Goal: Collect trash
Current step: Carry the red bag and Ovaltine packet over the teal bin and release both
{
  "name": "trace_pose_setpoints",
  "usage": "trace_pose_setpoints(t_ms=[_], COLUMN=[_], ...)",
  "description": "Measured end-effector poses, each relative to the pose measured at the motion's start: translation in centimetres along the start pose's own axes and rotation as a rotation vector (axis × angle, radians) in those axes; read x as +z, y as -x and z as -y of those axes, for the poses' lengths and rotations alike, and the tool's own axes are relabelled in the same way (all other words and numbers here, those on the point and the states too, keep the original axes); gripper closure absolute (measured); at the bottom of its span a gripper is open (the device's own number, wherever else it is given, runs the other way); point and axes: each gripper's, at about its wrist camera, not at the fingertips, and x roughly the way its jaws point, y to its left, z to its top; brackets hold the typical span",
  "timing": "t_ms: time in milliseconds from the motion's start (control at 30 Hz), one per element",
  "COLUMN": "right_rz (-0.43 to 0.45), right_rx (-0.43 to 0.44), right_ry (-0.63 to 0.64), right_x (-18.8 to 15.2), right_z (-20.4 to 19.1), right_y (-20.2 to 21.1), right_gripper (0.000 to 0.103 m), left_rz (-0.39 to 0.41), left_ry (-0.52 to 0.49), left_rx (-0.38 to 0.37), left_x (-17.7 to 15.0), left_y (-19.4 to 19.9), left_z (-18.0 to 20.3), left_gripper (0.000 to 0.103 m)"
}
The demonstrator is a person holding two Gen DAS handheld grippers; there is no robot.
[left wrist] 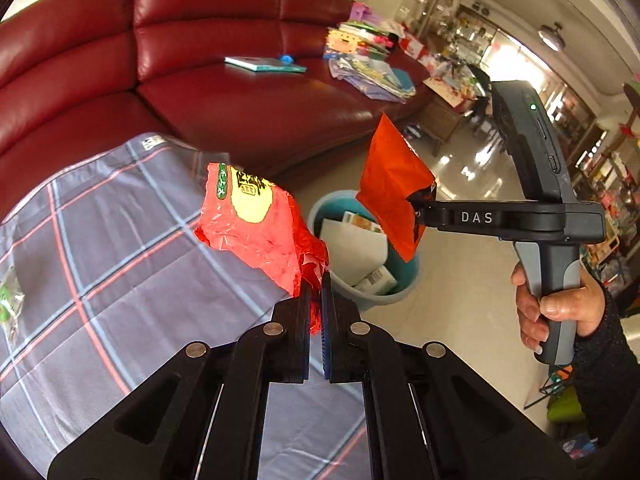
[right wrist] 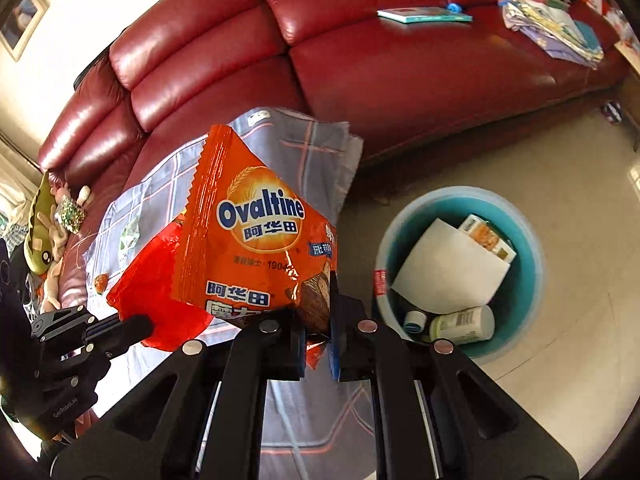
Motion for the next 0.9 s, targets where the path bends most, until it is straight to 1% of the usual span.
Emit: trace_pose_setpoints(t_ms=[167,333,467,633,767,900], right_rz=[0.016,0.012,-0.005,-0.035,-0.064,-0.088], right_rx=[-0.039,-0.061,-0.073,-0.082,-0.087,-0.086], right_ry=[-0.077,-0.134,-0.162,-0.186,-0.198,-0.202], right_x=[-0.8,-1.4,-1.4,-1.3,-0.9,-0.7], right_z=[5.6,9.8,12.7,14.8,15.7,16.1], right_y=[1.5,1.6,0.9,-0.4,-1.9,-3.2], right_gripper=[0.095,0.095,0.095,0.095,0.095,0.095], left_rz=[-0.057,-0.126,-0.181,-0.253,-0.303,-0.336], left_ry=[-0.077,-0.137,-0.161,-0.158,-0.117,-0.065], left_rx=[-0.065,-0.094,-0.103,-0.109,-0.12,-0.103], left_x=[1.6,2.2,2.7,2.7,2.1,1.5], left_y=[-4.7,-9.9,-14.3,-19.4,-22.7,-25.3], left_z=[4.9,8.8,10.7,11.0,9.8,8.5], left_gripper=[0.098,0.098,0.098,0.098,0.098,0.097])
